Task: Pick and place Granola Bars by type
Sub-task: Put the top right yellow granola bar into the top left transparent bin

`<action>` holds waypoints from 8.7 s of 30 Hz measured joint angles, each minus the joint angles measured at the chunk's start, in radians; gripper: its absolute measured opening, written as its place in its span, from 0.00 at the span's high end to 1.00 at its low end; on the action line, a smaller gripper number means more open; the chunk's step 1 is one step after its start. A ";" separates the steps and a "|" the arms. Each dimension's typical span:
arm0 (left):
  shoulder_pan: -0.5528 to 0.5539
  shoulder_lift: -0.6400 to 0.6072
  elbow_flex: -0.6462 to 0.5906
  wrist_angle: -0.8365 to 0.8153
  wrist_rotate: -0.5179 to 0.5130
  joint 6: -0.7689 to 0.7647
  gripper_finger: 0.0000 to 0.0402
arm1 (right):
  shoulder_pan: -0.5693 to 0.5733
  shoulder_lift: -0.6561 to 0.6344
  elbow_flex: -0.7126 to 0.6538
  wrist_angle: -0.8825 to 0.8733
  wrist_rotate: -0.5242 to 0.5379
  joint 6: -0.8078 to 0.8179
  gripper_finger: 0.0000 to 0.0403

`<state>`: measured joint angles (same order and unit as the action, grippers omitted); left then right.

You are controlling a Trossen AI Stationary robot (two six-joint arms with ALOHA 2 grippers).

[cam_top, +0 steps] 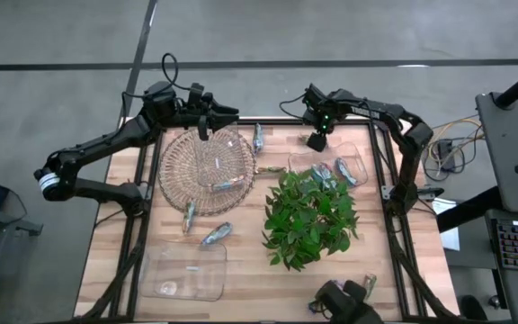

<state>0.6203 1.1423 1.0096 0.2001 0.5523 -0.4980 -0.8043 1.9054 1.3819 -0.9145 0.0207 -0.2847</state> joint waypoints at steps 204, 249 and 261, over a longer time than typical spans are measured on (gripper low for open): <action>0.000 0.000 0.000 0.000 0.000 0.000 0.61 | -0.040 0.068 -0.002 -0.094 0.134 -0.235 0.98; 0.000 0.000 0.000 -0.001 0.000 0.000 0.61 | -0.149 0.075 0.095 -0.191 -0.013 -0.014 0.48; 0.000 0.000 0.000 -0.001 0.000 0.000 0.61 | -0.152 0.124 0.092 -0.262 -0.040 -0.030 0.48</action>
<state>0.6205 1.1423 1.0096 0.1996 0.5526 -0.4980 -0.9562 2.0295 1.4742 -1.1763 -0.0197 -0.3145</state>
